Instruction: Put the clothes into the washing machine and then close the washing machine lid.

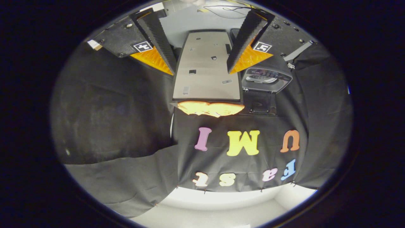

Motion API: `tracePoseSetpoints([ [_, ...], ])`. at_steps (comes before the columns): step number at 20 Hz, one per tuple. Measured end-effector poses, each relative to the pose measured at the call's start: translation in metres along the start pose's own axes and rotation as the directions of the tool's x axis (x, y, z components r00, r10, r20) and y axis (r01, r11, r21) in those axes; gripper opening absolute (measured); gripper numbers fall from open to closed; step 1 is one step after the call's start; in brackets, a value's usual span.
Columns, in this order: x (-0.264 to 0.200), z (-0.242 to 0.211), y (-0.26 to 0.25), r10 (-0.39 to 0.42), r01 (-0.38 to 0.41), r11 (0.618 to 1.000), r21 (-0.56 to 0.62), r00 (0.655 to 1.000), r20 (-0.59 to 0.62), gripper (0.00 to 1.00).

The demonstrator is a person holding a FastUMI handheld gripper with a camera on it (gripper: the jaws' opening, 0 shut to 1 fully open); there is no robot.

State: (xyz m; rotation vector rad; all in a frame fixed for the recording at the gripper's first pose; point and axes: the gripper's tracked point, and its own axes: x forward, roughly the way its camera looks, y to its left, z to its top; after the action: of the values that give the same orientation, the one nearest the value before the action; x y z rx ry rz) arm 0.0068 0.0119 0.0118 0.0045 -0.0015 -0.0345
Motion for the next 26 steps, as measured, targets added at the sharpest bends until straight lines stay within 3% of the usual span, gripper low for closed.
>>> tracePoseSetpoints([
  [7, 0.024, 0.049, -0.008, -0.029, 0.029, 1.000, -0.011, 0.999, 0.029, 1.00],
  [12, 0.068, 0.109, -0.019, -0.039, 0.040, 0.999, -0.021, 0.997, 0.065, 1.00],
  [19, 0.170, 0.208, -0.027, -0.018, 0.019, 1.000, -0.006, 0.992, 0.126, 1.00],
  [26, 0.287, 0.253, -0.010, 0.052, -0.051, 0.999, -0.014, 0.995, 0.081, 1.00],
])
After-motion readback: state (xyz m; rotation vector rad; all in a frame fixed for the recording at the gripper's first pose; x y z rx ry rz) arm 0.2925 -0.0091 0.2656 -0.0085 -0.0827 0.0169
